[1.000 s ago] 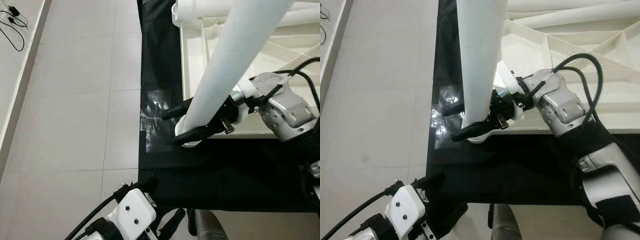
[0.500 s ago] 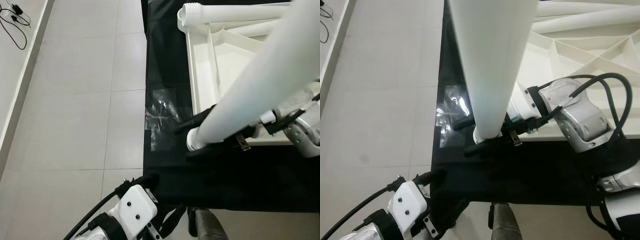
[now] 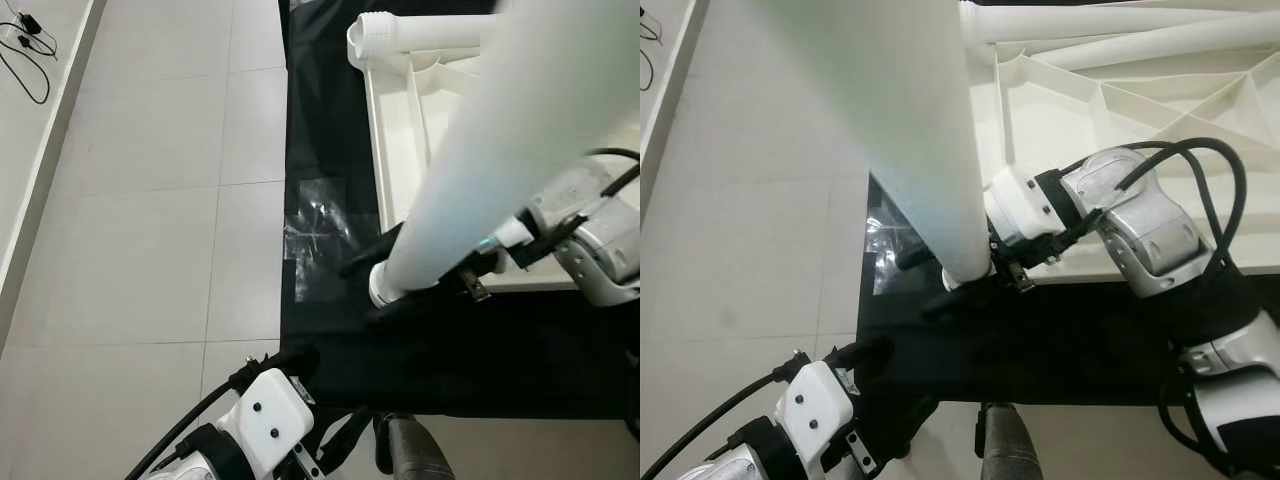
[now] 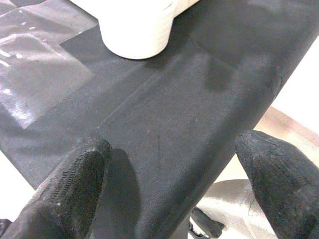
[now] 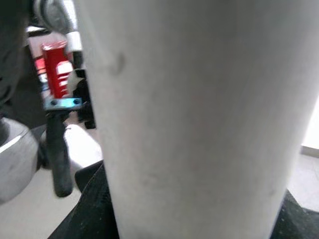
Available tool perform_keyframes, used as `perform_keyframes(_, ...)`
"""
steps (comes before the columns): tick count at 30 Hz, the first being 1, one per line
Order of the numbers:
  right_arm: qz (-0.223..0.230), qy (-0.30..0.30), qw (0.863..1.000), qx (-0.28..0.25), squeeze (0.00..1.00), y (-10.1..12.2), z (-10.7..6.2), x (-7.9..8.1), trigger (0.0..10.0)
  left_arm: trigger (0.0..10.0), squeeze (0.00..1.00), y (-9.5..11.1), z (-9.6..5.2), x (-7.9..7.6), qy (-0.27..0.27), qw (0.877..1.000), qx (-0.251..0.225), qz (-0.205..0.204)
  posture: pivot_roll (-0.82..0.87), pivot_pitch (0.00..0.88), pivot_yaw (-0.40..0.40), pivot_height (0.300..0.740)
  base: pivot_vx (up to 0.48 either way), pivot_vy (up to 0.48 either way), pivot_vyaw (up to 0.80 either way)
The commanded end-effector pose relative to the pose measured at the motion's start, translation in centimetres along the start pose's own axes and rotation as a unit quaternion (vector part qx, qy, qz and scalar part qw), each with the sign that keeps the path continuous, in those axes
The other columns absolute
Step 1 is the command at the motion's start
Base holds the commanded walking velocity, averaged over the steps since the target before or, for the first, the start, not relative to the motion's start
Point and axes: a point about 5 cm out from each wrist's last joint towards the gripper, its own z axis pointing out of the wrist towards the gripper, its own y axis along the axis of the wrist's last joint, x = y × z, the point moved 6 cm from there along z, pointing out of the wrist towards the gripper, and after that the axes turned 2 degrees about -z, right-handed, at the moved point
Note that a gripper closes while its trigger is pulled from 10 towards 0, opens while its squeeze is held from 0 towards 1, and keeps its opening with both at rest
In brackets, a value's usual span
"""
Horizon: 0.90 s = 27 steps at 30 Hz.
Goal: Building children table
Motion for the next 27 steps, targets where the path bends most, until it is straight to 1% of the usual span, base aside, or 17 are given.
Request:
perform_keyframes(1, 0.078, -0.004, 0.997, 0.017, 0.0, -2.8, 1.2, 1.1, 10.0, 10.0, 0.0, -1.0, -0.1, -0.4, -0.007, 1.0, 0.016, -0.012, 0.04, 0.476, 0.063, 0.74, 0.0, 0.0, 0.0)
perform_keyframes(8, 0.121, -0.12, 0.985, 0.022, 0.0, -3.8, 1.2, 0.6, 10.0, 10.0, 0.0, -1.1, 0.1, -0.5, -0.006, 1.0, 0.014, -0.015, 0.02, 0.471, 0.047, 0.74, 0.0, 0.0, 0.0)
perform_keyframes(10, 0.13, -0.149, 0.98, 0.018, 0.0, -3.9, 1.7, 1.1, 10.0, 10.0, 0.0, -1.1, 0.1, -0.4, -0.005, 1.0, 0.013, -0.015, 0.02, 0.469, 0.046, 0.74, 0.0, 0.0, 0.0)
perform_keyframes(11, 0.143, -0.181, 0.973, 0.014, 0.0, -4.2, 2.5, 1.9, 10.0, 10.0, 0.0, -1.1, 0.1, -0.4, -0.004, 1.0, 0.012, -0.015, 0.02, 0.464, 0.045, 0.74, 0.0, 0.0, 0.0)
perform_keyframes(12, 0.143, -0.181, 0.973, 0.014, 0.0, -4.2, 2.5, 1.9, 10.0, 10.0, 0.0, -1.1, 0.1, -0.4, -0.004, 1.0, 0.012, -0.015, 0.02, 0.464, 0.045, 0.74, 0.0, 0.0, 0.0)
perform_keyframes(13, 0.16, -0.216, 0.963, 0.008, 0.0, -4.5, 3.1, 2.6, 10.0, 10.0, 0.0, -1.1, 0.2, -0.3, -0.004, 1.0, 0.012, -0.015, 0.01, 0.463, 0.046, 0.74, 0.0, 0.0, 0.0)
perform_keyframes(14, 0.16, -0.216, 0.963, 0.008, 0.0, -4.5, 3.1, 2.6, 10.0, 10.0, 0.0, -1.1, 0.2, -0.3, -0.004, 1.0, 0.012, -0.015, 0.01, 0.463, 0.046, 0.74, 0.0, 0.0, 0.0)
perform_keyframes(15, 0.177, -0.27, 0.946, 0.008, 0.0, -5.1, 3.8, 2.9, 10.0, 10.0, 0.0, -1.2, 0.2, -0.3, -0.004, 1.0, 0.012, -0.014, 0.01, 0.457, 0.049, 0.74, 0.0, 0.0, 0.0)
perform_keyframes(16, 0.177, -0.27, 0.946, 0.008, 0.0, -5.1, 3.8, 2.9, 10.0, 10.0, 0.0, -1.2, 0.2, -0.3, -0.004, 1.0, 0.012, -0.014, 0.01, 0.457, 0.049, 0.74, 0.0, 0.0, 0.0)
perform_keyframes(17, 0.193, -0.337, 0.921, 0.016, 0.0, -6.2, 4.1, 2.9, 10.0, 10.0, 0.0, -1.3, 0.2, -0.2, -0.005, 1.0, 0.013, -0.013, 0.0, 0.454, 0.054, 0.74, 0.0, 0.0, 0.0)
perform_keyframes(19, 0.193, -0.337, 0.921, 0.016, 0.0, -6.2, 4.1, 2.9, 10.0, 10.0, 0.0, -1.3, 0.2, -0.2, -0.005, 1.0, 0.013, -0.013, 0.0, 0.454, 0.054, 0.74, 0.0, 0.0, 0.0)
perform_keyframes(20, 0.205, -0.419, 0.884, 0.028, 0.0, -7.3, 4.1, 2.7, 10.0, 10.0, 0.0, -1.4, 0.3, -0.1, -0.008, 1.0, 0.013, -0.011, 0.0, 0.444, 0.065, 0.74, 0.0, 0.0, 0.0)
perform_keyframes(22, 0.223, -0.562, 0.795, 0.058, 0.0, -9.0, 3.1, 2.8, 10.0, 10.0, 0.0, -1.6, 0.4, 0.1, -0.013, 1.0, 0.014, -0.005, 0.0, 0.424, 0.076, 0.74, 0.0, 0.0, 0.0)
perform_keyframes(23, 0.223, -0.562, 0.795, 0.058, 0.0, -9.0, 3.1, 2.8, 10.0, 10.0, 0.0, -1.6, 0.4, 0.1, -0.013, 1.0, 0.014, -0.005, 0.0, 0.424, 0.076, 0.74, 0.0, 0.0, 0.0)
perform_keyframes(24, 0.208, -0.633, 0.741, 0.083, 0.0, -9.4, 1.9, 3.0, 10.0, 10.0, 0.0, -1.7, 0.6, 0.3, -0.015, 1.0, 0.014, 0.003, 0.01, 0.404, 0.083, 0.74, 0.0, 0.0, 0.0)
perform_keyframes(25, 0.195, -0.648, 0.731, 0.089, 0.0, -9.4, 1.6, 2.9, 10.0, 10.0, 0.0, -1.8, 0.6, 0.4, -0.016, 1.0, 0.015, 0.006, 0.01, 0.404, 0.083, 0.74, 0.0, 0.0, 0.0)
perform_keyframes(27, 0.186, -0.655, 0.726, 0.096, 0.0, -9.4, 1.7, 2.7, 10.0, 10.0, 0.0, -1.9, 0.7, 0.6, -0.015, 1.0, 0.015, 0.008, 0.01, 0.386, 0.09, 0.74, 0.0, 0.0, 0.0)
